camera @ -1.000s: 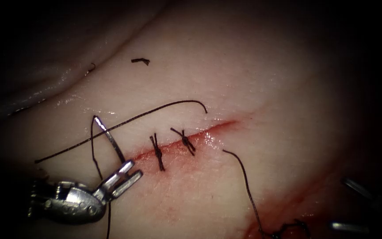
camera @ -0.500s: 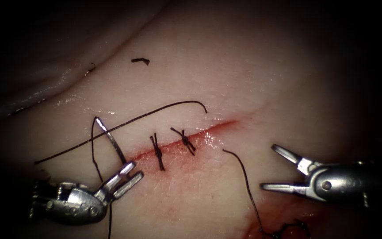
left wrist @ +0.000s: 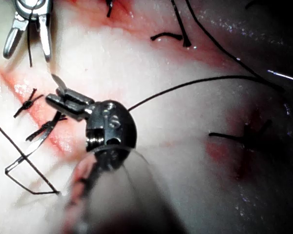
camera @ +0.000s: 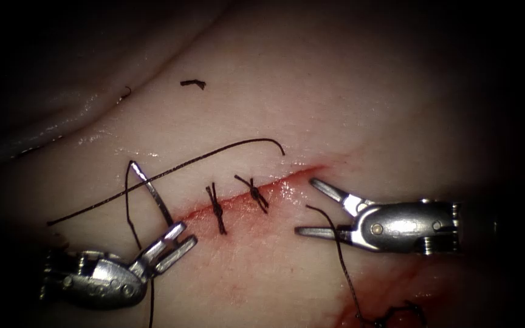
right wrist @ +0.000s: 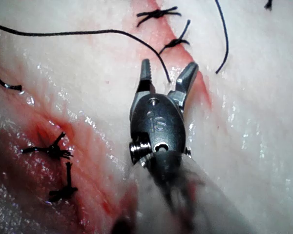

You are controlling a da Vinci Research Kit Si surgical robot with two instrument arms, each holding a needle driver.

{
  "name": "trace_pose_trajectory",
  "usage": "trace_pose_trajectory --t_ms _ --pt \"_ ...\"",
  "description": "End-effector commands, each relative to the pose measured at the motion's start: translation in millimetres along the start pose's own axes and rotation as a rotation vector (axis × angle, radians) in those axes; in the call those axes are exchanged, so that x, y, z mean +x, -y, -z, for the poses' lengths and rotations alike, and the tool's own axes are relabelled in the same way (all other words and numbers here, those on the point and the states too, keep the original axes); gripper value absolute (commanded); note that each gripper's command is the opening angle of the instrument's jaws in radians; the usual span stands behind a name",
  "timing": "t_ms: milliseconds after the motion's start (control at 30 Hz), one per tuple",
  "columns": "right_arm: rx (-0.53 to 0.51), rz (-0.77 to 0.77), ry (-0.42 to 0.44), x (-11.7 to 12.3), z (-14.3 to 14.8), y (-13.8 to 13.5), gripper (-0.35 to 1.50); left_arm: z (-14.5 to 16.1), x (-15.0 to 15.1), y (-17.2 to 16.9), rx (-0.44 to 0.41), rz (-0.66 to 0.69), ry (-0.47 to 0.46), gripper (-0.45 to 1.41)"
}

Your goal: Wound Closure

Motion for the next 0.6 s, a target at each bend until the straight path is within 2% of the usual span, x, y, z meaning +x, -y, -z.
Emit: trace_pose_trajectory --t_ms 33,133,200,233,267,300,467,600 --pt "0.003 -0.001 -0.001 -0.3 -0.6 0.5 1.18 -0.2 -0.3 -0.9 -0.001 0.001 0.001 -0.45" --pt "0.006 0.000 0.002 -0.4 -0.3 0.5 1.11 -0.2 -0.3 -0.9 -0.002 0.001 0.001 -0.45" --pt "0.008 0.001 0.001 -0.4 -0.1 0.6 0.94 -0.2 -0.3 -0.9 -0.002 0.001 0.001 -0.45" --pt "0.007 0.003 0.001 -0.5 0.0 0.7 0.64 -0.2 -0.3 -0.9 -0.002 0.001 0.001 -0.45" --pt "0.024 0.003 -0.005 -0.5 0.1 0.9 -0.01 -0.2 -0.3 -0.9 -0.002 0.001 0.001 -0.45" --pt "0.045 0.013 -0.006 -0.4 0.1 1.0 -0.35 -0.2 -0.3 -0.9 -0.001 0.001 0.001 -0.45" --pt "0.081 0.043 0.014 0.0 0.5 1.7 -0.35 -0.2 -0.3 -0.9 -0.002 0.002 0.001 -0.45" --pt "0.137 0.065 0.013 1.5 1.9 3.7 -0.35 -0.2 -0.3 -0.8 -0.002 0.002 0.000 -0.45"
